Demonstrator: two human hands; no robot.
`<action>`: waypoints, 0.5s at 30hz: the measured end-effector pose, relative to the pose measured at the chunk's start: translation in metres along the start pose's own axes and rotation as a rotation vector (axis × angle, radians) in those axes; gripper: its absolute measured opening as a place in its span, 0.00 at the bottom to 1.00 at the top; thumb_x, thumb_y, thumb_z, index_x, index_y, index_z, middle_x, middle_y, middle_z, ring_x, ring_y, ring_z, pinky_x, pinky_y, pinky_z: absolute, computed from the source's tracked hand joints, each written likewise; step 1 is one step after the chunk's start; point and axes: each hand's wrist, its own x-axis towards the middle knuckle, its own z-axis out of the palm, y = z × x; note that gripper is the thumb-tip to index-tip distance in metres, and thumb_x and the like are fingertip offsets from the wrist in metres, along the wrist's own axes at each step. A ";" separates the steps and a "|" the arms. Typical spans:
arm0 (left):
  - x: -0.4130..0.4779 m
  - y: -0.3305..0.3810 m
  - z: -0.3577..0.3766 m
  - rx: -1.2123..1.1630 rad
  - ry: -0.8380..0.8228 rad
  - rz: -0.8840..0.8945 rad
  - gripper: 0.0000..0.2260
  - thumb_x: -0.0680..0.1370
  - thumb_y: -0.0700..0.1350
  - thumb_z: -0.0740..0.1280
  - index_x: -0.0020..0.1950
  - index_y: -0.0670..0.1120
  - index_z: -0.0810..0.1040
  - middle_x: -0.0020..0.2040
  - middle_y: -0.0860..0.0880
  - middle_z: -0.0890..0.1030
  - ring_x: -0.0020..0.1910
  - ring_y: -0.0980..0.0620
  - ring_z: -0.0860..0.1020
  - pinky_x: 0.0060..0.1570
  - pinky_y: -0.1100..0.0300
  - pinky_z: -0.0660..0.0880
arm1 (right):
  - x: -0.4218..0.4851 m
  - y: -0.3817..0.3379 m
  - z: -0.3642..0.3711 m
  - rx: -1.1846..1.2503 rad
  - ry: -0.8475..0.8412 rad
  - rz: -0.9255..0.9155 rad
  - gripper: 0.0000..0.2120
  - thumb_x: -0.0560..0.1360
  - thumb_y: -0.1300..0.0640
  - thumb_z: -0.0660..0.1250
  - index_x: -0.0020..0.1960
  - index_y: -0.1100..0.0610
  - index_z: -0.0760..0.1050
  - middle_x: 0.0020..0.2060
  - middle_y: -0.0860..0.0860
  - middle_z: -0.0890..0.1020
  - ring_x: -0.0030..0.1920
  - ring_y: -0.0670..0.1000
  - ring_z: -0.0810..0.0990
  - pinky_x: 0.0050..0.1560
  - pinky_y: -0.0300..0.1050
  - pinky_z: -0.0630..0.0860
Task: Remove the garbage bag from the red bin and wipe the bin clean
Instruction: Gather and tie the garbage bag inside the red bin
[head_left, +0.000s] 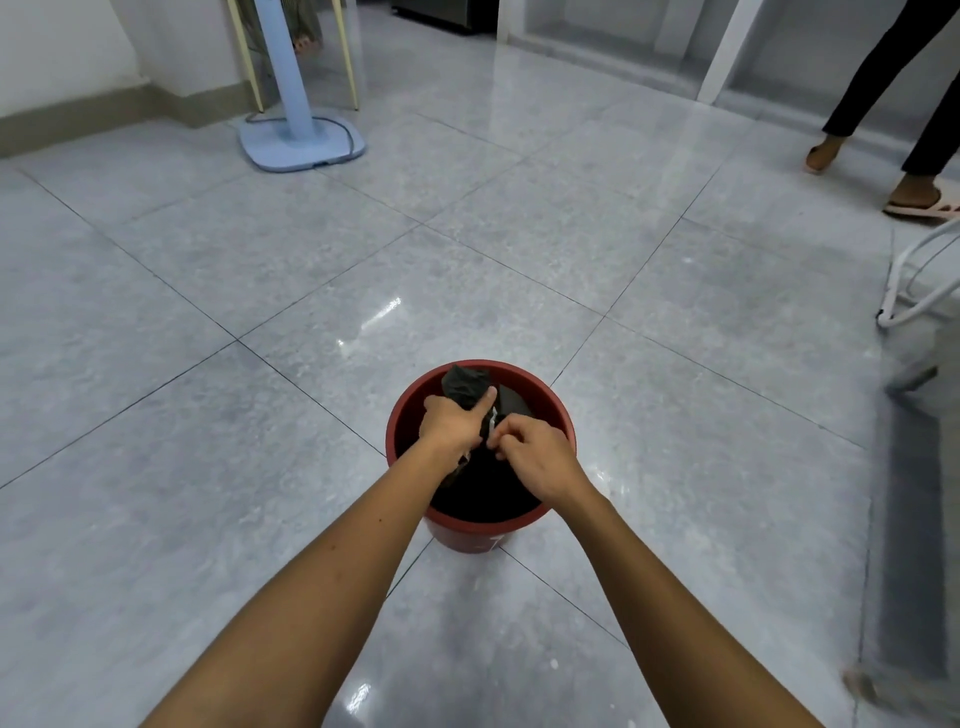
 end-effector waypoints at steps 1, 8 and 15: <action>0.001 0.000 -0.002 -0.079 -0.093 -0.036 0.27 0.76 0.56 0.66 0.63 0.35 0.69 0.45 0.42 0.80 0.38 0.48 0.79 0.40 0.55 0.78 | 0.002 0.001 0.000 -0.015 -0.005 -0.004 0.11 0.77 0.59 0.59 0.44 0.50 0.79 0.40 0.46 0.81 0.43 0.48 0.79 0.46 0.42 0.75; 0.001 -0.003 -0.026 0.132 -0.219 0.139 0.10 0.81 0.44 0.60 0.50 0.40 0.77 0.45 0.41 0.79 0.43 0.46 0.77 0.53 0.50 0.77 | 0.011 -0.008 -0.010 -0.038 -0.100 -0.025 0.11 0.75 0.55 0.63 0.38 0.47 0.80 0.38 0.49 0.83 0.41 0.55 0.79 0.43 0.48 0.74; 0.005 -0.005 -0.030 0.079 -0.195 0.108 0.11 0.76 0.44 0.69 0.51 0.38 0.82 0.49 0.39 0.84 0.43 0.47 0.80 0.41 0.58 0.74 | 0.018 -0.016 -0.024 0.179 -0.194 0.047 0.07 0.69 0.54 0.70 0.37 0.55 0.84 0.41 0.54 0.85 0.48 0.55 0.82 0.57 0.53 0.77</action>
